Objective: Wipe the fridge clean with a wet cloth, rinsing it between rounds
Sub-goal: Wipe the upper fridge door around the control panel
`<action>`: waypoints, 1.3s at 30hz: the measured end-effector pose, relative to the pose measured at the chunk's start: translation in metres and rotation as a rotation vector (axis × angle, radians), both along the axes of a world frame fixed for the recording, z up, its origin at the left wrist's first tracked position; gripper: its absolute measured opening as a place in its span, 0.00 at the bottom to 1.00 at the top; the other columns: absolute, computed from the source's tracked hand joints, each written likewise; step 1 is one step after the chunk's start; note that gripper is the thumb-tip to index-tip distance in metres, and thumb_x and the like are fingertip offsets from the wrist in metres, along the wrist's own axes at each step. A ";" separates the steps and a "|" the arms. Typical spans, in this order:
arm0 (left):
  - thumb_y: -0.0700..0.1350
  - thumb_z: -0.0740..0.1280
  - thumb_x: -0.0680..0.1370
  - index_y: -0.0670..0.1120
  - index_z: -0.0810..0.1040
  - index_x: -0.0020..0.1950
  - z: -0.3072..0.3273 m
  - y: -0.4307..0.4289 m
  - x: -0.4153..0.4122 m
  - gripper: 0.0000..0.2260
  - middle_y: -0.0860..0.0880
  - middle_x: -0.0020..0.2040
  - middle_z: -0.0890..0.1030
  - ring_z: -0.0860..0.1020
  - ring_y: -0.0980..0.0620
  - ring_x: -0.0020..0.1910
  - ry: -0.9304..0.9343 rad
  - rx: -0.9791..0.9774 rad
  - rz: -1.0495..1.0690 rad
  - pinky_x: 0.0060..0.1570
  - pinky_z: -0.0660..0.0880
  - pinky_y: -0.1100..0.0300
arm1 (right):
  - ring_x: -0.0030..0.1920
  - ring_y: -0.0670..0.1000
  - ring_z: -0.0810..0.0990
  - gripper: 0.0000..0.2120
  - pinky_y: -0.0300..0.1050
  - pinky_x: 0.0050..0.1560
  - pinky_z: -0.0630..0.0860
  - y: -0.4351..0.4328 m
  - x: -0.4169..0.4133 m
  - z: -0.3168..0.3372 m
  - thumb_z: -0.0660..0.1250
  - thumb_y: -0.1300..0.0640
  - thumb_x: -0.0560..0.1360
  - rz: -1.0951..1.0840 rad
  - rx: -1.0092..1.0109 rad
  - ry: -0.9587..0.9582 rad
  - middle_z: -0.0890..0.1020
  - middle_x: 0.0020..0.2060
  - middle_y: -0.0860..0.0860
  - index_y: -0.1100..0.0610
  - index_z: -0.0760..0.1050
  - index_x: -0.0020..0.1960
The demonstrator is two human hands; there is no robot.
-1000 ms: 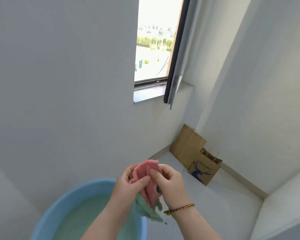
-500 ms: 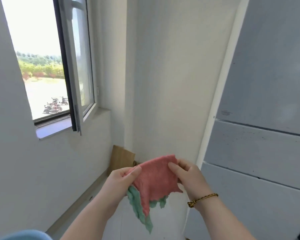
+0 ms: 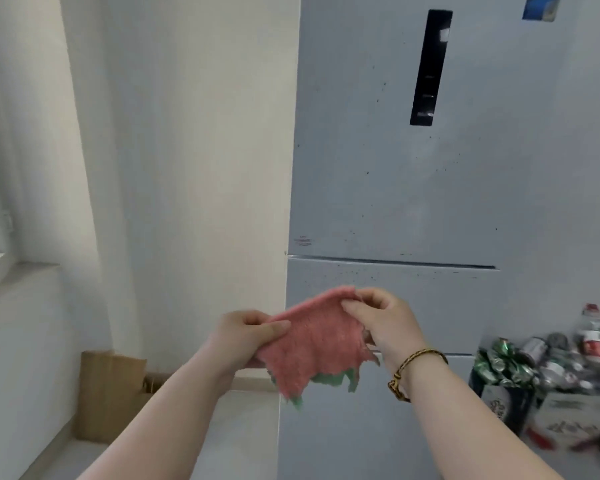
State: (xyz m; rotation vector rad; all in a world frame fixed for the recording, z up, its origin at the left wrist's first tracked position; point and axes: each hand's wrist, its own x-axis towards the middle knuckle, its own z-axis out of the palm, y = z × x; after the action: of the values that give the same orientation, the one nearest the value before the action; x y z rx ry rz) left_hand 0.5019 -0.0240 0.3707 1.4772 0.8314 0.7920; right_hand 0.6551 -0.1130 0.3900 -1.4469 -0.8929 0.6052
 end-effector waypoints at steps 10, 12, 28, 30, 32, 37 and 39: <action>0.41 0.64 0.76 0.40 0.80 0.41 0.053 0.074 0.138 0.08 0.42 0.38 0.84 0.82 0.49 0.36 -0.307 0.107 -0.084 0.37 0.79 0.61 | 0.37 0.39 0.78 0.05 0.31 0.37 0.74 0.088 0.075 0.019 0.70 0.60 0.71 0.062 0.238 -0.065 0.80 0.37 0.46 0.52 0.76 0.43; 0.43 0.59 0.78 0.42 0.81 0.40 0.064 0.088 0.161 0.13 0.44 0.37 0.84 0.83 0.50 0.38 -0.366 0.100 -0.146 0.37 0.79 0.64 | 0.38 0.36 0.78 0.13 0.30 0.38 0.74 0.106 0.095 0.023 0.72 0.64 0.68 0.031 0.301 -0.041 0.80 0.40 0.45 0.52 0.74 0.48; 0.39 0.66 0.74 0.58 0.73 0.41 0.127 0.172 0.257 0.12 0.58 0.44 0.72 0.72 0.54 0.44 -0.360 0.701 0.438 0.40 0.66 0.70 | 0.37 0.36 0.78 0.16 0.26 0.35 0.73 0.184 0.235 0.127 0.63 0.64 0.75 0.075 0.417 -0.326 0.81 0.33 0.39 0.44 0.78 0.38; 0.38 0.65 0.75 0.60 0.71 0.41 0.145 0.185 0.257 0.15 0.62 0.46 0.70 0.71 0.57 0.46 -0.355 0.802 0.522 0.43 0.66 0.74 | 0.40 0.35 0.76 0.17 0.21 0.39 0.70 0.197 0.247 0.160 0.61 0.65 0.76 0.041 0.449 -0.570 0.78 0.37 0.36 0.44 0.76 0.40; 0.36 0.62 0.75 0.60 0.71 0.42 0.162 0.200 0.254 0.16 0.64 0.47 0.68 0.69 0.56 0.51 -0.361 0.851 0.580 0.44 0.64 0.73 | 0.41 0.33 0.73 0.14 0.18 0.40 0.67 0.213 0.257 0.197 0.59 0.66 0.77 -0.025 0.512 -0.777 0.75 0.39 0.36 0.48 0.76 0.46; 0.35 0.57 0.78 0.52 0.73 0.59 0.197 0.250 0.231 0.16 0.56 0.60 0.68 0.65 0.52 0.64 -0.319 0.932 0.714 0.48 0.61 0.72 | 0.47 0.44 0.70 0.13 0.18 0.42 0.62 0.239 0.267 0.295 0.58 0.67 0.77 -0.337 0.833 -1.090 0.74 0.41 0.41 0.59 0.77 0.56; 0.36 0.57 0.78 0.49 0.69 0.66 0.216 0.265 0.228 0.18 0.54 0.67 0.66 0.63 0.52 0.66 -0.246 0.995 0.742 0.51 0.60 0.67 | 0.54 0.52 0.71 0.13 0.24 0.45 0.60 0.251 0.268 0.329 0.58 0.66 0.77 -0.522 0.919 -1.207 0.78 0.46 0.49 0.62 0.76 0.58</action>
State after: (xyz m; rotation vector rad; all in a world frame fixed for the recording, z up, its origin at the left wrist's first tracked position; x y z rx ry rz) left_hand 0.7303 0.2406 0.5865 1.8409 0.8312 2.1206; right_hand 0.9236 0.1381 0.7185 -0.9867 -1.3452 -1.0983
